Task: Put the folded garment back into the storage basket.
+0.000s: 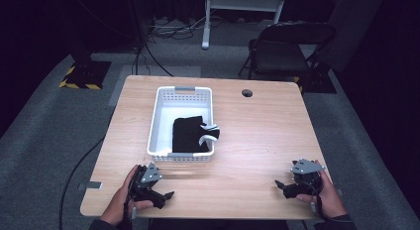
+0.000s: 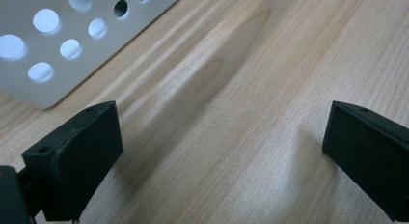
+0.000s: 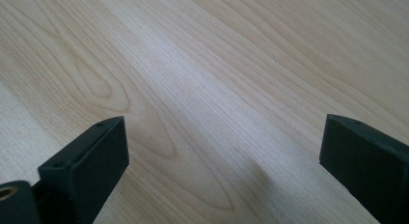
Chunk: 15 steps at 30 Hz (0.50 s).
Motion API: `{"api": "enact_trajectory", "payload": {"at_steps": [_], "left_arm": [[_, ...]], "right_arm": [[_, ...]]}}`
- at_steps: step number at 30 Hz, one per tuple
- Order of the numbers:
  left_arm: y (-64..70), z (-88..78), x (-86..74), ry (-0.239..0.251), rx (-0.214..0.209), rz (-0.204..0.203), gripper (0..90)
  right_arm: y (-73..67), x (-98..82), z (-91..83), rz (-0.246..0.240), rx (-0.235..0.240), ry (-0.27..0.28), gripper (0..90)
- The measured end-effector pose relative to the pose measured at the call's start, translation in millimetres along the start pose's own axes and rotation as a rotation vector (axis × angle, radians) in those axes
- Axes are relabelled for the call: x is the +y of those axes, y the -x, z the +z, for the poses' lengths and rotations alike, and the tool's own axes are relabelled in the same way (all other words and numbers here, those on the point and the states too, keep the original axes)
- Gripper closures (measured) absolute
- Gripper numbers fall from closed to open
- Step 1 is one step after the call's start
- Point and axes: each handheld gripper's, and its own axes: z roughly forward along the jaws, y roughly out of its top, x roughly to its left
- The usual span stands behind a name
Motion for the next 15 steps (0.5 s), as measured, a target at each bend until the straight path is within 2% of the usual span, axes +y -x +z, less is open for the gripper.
{"api": "enact_trajectory", "payload": {"at_steps": [15], "left_arm": [[-0.6,0.1,0.5,-0.002,0.0,0.003,0.3]], "right_arm": [[10.6,-26.2,-3.8,0.097,0.019,0.005,3.3]]}}
